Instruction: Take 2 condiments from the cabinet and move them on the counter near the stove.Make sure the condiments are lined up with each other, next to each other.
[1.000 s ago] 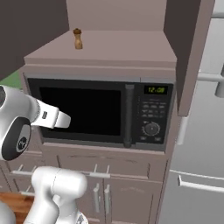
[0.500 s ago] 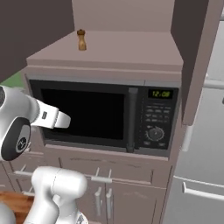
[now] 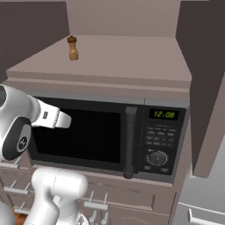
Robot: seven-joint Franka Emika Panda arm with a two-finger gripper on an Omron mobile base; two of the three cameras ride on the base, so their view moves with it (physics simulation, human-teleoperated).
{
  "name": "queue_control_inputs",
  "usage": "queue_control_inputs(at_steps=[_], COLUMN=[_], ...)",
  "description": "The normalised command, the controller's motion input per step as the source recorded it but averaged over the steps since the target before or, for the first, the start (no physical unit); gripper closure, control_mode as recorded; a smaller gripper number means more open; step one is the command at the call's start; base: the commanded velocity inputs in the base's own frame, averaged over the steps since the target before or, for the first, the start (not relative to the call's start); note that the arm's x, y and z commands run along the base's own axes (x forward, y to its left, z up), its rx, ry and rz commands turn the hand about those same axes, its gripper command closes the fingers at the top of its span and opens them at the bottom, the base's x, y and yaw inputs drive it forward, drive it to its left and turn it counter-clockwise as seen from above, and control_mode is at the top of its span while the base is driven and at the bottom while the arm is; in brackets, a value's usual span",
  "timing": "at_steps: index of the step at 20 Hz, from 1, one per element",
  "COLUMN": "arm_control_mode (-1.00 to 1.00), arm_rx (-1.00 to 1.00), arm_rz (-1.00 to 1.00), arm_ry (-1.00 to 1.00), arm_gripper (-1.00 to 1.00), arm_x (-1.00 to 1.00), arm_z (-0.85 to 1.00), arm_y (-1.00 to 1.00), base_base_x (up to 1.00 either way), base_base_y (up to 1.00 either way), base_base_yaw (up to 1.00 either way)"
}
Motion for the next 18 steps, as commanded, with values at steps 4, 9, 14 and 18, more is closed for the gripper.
queue_control_inputs(at_steps=[4, 9, 14, 18], arm_control_mode=[1.0, 1.0, 1.0, -1.0], arm_rx=[0.0, 0.0, 0.0, -0.01], arm_rz=[0.0, 0.0, 0.0, 0.0], arm_ry=[0.0, 0.0, 0.0, -0.08], arm_gripper=[-1.0, -1.0, -1.0, -1.0], arm_x=[0.0, 0.0, 0.0, -0.2], arm_z=[0.0, 0.0, 0.0, 0.16], arm_y=[0.0, 0.0, 0.0, 0.0], base_base_x=[0.21, 0.0, 0.0, -0.1], base_base_y=[0.0, -0.04, 0.0, -0.01], base_base_yaw=[0.0, 0.0, 0.0, 0.0])
